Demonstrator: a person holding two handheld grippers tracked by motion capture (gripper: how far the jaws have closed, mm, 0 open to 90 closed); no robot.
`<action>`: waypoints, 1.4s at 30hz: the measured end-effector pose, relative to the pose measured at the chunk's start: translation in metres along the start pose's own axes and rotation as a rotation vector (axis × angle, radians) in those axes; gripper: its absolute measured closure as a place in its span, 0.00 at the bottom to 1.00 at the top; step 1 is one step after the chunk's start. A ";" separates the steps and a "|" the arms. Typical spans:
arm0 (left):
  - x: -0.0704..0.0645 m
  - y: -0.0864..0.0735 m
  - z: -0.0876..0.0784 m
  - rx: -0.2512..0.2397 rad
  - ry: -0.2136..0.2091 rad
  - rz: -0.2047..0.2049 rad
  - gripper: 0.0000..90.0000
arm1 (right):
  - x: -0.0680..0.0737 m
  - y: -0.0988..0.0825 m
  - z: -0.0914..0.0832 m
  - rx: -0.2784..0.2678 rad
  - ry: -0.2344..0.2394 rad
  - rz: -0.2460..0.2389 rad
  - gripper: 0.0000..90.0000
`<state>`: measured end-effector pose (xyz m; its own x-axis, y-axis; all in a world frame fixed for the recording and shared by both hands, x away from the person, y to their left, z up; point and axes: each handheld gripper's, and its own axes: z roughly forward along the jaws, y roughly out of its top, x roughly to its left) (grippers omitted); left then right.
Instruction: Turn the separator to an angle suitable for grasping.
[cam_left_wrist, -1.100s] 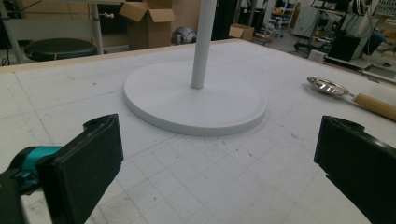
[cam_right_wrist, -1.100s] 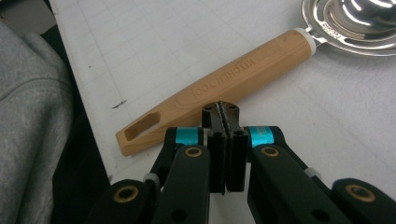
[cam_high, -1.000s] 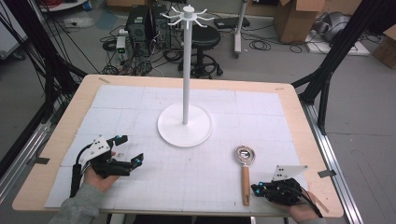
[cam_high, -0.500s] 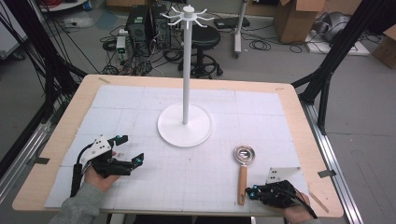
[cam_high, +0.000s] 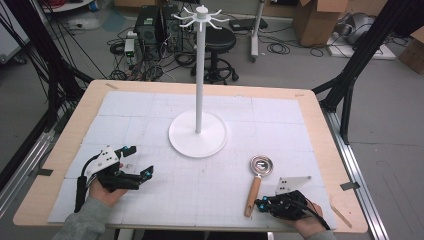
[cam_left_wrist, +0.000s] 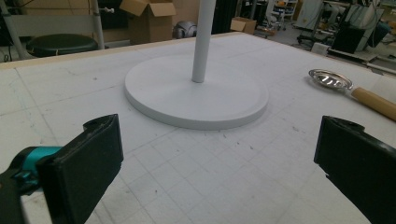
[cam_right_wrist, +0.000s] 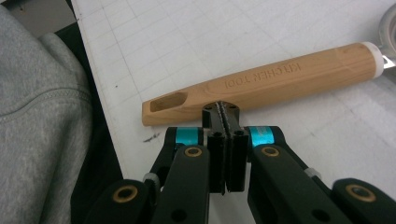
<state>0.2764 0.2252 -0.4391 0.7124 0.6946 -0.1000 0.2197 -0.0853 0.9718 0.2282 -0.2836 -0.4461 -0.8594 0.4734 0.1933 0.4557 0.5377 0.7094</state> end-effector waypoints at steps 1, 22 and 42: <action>0.000 0.000 -0.001 0.001 0.001 0.000 0.02 | 0.000 0.001 0.001 0.000 -0.002 -0.007 1.00; -0.004 0.001 -0.009 0.014 0.004 0.017 0.02 | 0.006 0.022 0.024 0.001 -0.036 -0.064 1.00; -0.006 -0.001 -0.012 0.020 0.002 0.015 0.02 | 0.007 0.045 0.048 -0.003 -0.086 -0.065 1.00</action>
<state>0.2645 0.2296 -0.4373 0.7142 0.6948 -0.0847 0.2218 -0.1099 0.9689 0.2541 -0.2222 -0.4454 -0.8641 0.4955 0.0881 0.3988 0.5674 0.7204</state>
